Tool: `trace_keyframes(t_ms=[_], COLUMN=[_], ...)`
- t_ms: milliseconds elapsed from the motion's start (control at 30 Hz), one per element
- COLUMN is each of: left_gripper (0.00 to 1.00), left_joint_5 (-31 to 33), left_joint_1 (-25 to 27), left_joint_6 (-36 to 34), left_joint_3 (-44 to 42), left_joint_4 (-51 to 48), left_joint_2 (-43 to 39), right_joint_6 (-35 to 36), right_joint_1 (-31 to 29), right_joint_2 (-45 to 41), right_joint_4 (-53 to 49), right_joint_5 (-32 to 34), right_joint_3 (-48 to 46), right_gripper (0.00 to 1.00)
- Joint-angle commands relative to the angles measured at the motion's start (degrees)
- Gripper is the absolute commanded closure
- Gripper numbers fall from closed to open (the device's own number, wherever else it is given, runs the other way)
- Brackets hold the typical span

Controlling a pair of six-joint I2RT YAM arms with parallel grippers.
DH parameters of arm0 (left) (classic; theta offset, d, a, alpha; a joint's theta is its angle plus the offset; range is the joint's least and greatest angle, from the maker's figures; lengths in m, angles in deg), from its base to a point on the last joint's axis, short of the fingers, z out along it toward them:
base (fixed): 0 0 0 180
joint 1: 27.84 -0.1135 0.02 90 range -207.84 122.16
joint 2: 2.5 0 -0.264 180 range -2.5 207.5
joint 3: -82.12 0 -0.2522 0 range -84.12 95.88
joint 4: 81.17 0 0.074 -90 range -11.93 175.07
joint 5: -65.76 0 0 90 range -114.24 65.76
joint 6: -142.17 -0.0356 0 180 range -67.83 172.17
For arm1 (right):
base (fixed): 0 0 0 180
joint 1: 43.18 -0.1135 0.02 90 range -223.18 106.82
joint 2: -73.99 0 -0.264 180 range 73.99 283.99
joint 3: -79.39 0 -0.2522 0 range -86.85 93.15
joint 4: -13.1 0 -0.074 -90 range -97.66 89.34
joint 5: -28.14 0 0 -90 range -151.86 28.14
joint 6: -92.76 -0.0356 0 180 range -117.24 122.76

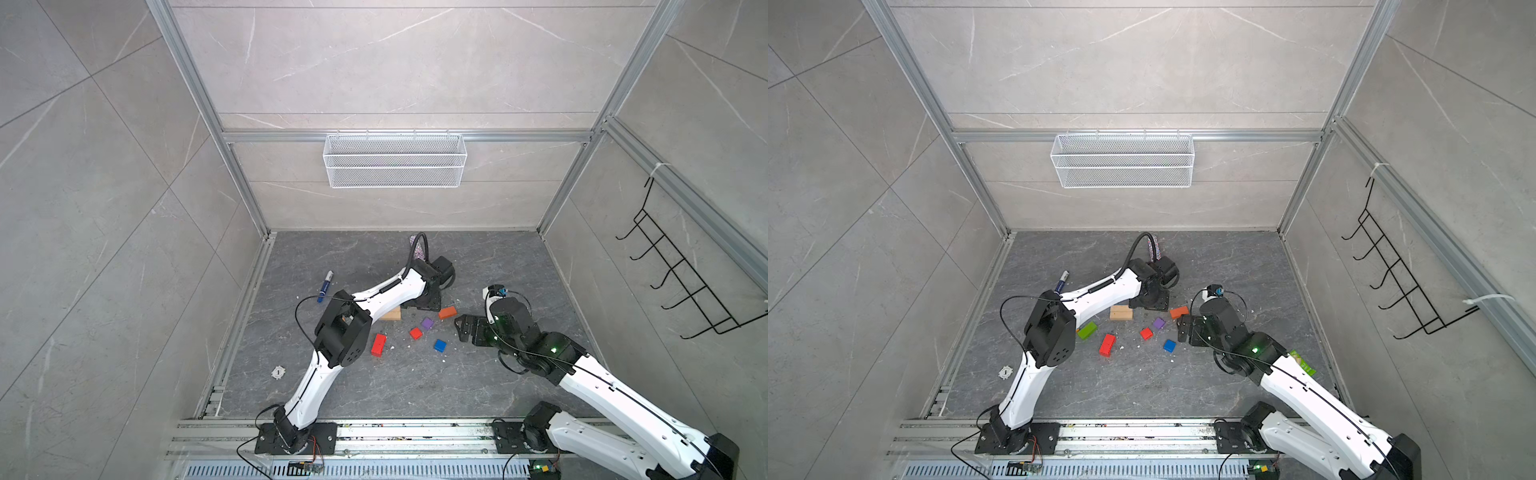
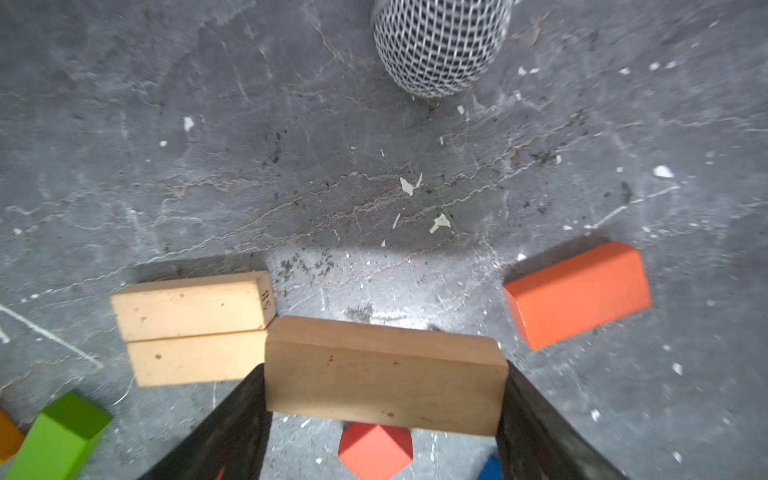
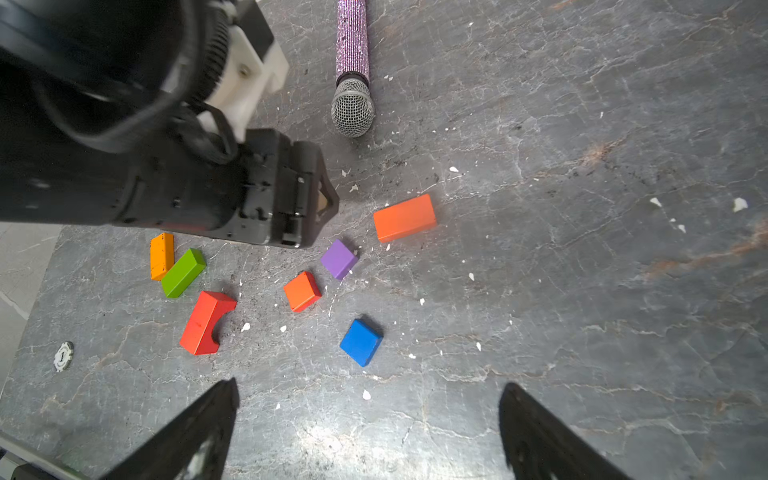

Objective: Build the wood block tower
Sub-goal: 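Lift the wood bar with the left gripper and carry it toward the stack, then align the held wood bar above the two-bar stack with the left gripper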

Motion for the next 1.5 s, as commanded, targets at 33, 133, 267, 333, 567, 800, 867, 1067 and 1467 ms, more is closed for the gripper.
trace_keyframes(t_ms=[33, 133, 267, 333, 567, 800, 867, 1067, 1467], left_gripper=[0.3, 0.3, 0.3, 0.3, 0.3, 0.3, 0.3, 0.3, 0.3], left_joint_5=[0.9, 0.97, 1.48, 2.4, 3.16, 3.53, 3.33, 2.32, 2.51], left_joint_1=[-0.17, -0.17, -0.17, -0.17, -0.13, -0.17, -0.17, -0.17, 1.41], left_joint_6=[0.76, 2.01, 4.03, 5.21, 9.4, 10.86, 10.82, 11.89, 15.32], left_joint_3=[-3.19, -6.36, -11.75, -15.32, -26.35, -30.92, -31.7, -34.72, -41.04], left_joint_4=[-0.57, -0.03, 0.58, 1.56, 5.81, 8.28, 8.89, 11.01, 11.73], left_joint_2=[-5.57, -7.59, -10.86, -12.95, -18.5, -18.89, -18.9, -19.7, -23.29], right_joint_6=[1.23, 1.68, 2.17, 2.21, 1.92, 1.76, 1.72, 1.62, 1.54], right_joint_1=[0.25, 0.27, 0.31, 0.28, 0.26, 0.3, 0.25, 0.28, 0.25], right_joint_2=[0.26, 0.42, 0.42, 0.57, 2.32, 3.4, 3.4, 4.09, 6.22], right_joint_4=[-1.4, -1.68, -1.53, -1.26, 0.26, 1.21, 1.2, 1.24, 2.1], right_joint_5=[-0.02, -0.38, -0.63, -0.75, -1.54, -2.58, -2.58, -2.55, -3.47], right_joint_3=[2.31, 2.75, 2.88, 2.75, 2.5, 2.57, 2.6, 2.41, 3.48], right_gripper=[0.0, 0.01, 0.01, 0.01, 0.0, 0.01, 0.01, 0.01, 0.01])
